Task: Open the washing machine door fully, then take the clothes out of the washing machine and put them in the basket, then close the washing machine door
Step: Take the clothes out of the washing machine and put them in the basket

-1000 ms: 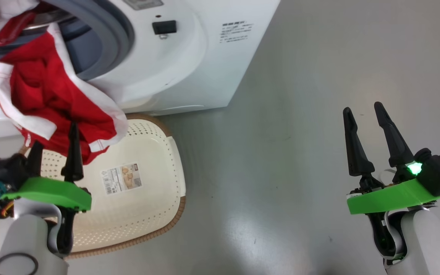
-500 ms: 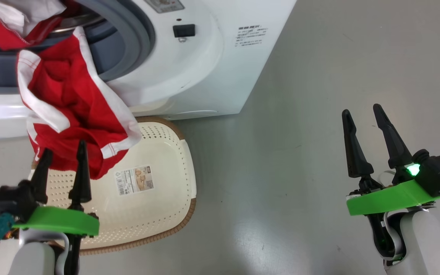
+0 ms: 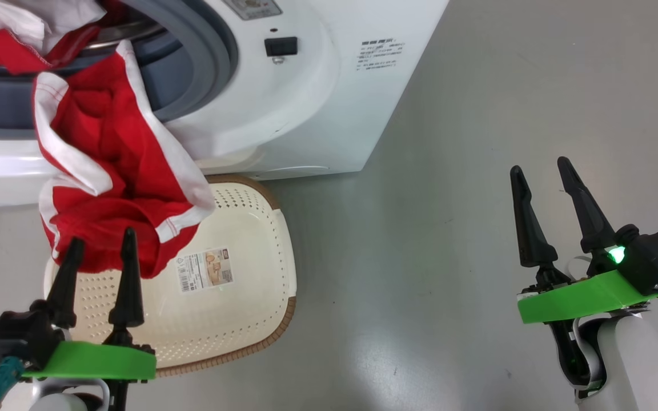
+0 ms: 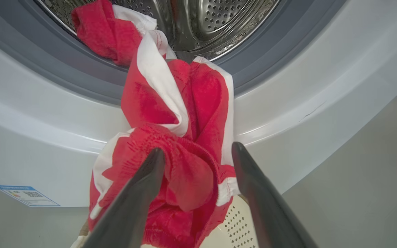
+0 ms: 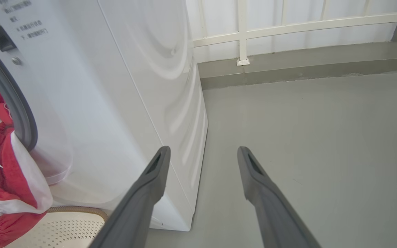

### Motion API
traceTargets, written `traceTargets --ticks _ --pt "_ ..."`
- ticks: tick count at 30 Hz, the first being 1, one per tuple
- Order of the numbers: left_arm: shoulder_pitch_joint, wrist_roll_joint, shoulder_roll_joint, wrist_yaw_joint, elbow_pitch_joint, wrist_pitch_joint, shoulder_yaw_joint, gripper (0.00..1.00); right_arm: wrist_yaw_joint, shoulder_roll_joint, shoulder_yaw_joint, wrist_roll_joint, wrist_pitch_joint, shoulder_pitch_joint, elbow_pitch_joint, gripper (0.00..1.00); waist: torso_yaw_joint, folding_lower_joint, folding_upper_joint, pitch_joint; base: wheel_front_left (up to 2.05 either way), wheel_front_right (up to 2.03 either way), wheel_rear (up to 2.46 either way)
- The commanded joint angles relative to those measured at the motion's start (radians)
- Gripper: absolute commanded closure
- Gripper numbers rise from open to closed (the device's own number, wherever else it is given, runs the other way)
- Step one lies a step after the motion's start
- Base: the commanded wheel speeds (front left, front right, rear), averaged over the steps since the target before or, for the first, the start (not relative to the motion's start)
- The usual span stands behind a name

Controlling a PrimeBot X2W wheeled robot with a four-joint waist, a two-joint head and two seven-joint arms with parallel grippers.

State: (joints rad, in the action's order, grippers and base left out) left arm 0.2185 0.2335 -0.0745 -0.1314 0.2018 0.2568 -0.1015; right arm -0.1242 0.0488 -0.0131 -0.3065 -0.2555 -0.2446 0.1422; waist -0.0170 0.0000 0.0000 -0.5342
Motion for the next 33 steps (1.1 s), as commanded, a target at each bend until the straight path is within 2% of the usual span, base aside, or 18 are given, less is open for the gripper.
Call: traceTargets --ticks 1,9,33 --pt "-0.025 -0.015 -0.013 0.001 -0.029 0.005 -0.035 0.00 -0.007 0.001 -0.020 0.002 -0.006 0.026 -0.020 0.00 0.000 0.0000 0.0000 0.000 0.00 0.00 0.00" --pt "-0.060 -0.018 -0.003 0.001 -0.079 0.005 -0.045 0.00 -0.007 0.001 -0.018 0.001 -0.006 0.030 -0.021 0.00 -0.003 0.0000 0.0000 0.003 0.00 0.00 0.00" --pt "-0.085 -0.021 0.003 0.001 -0.099 0.005 -0.060 0.00 -0.007 0.001 -0.027 -0.001 -0.006 0.044 -0.015 0.00 -0.005 0.0000 0.0000 0.029 0.00 0.00 0.00"
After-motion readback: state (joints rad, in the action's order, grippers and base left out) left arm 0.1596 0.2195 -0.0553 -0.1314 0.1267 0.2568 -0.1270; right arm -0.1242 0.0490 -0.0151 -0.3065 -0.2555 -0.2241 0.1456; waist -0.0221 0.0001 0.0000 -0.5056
